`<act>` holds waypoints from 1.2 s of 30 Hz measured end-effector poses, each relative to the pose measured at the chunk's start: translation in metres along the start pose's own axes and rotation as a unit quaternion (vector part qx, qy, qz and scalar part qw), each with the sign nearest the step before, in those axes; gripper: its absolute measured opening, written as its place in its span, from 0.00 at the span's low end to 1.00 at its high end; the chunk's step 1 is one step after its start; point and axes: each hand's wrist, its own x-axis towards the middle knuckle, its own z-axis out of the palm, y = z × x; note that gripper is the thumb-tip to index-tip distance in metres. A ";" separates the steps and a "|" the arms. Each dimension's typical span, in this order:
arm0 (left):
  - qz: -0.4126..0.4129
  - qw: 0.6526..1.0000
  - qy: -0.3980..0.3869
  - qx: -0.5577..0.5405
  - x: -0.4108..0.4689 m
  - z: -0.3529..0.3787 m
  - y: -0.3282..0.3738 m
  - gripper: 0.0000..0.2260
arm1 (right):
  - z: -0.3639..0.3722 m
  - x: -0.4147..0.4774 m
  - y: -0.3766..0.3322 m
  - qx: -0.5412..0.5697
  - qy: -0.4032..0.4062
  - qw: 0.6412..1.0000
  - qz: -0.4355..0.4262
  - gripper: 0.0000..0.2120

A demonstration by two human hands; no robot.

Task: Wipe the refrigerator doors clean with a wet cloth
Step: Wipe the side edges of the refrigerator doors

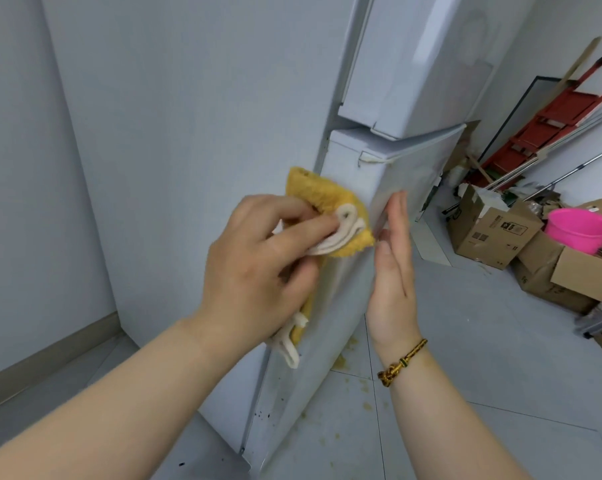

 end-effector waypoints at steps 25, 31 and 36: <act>-0.065 0.977 -0.200 -0.034 -0.112 -0.013 -0.028 0.13 | 0.012 -0.033 0.018 -0.034 0.000 0.999 0.040 0.19; -0.186 0.976 -0.085 -0.069 -0.096 0.015 -0.021 0.12 | 0.016 -0.035 0.029 -0.045 -0.018 0.998 0.048 0.22; -0.196 0.975 -0.087 -0.059 -0.148 0.032 -0.020 0.10 | 0.019 -0.036 0.037 -0.068 -0.006 0.997 0.025 0.23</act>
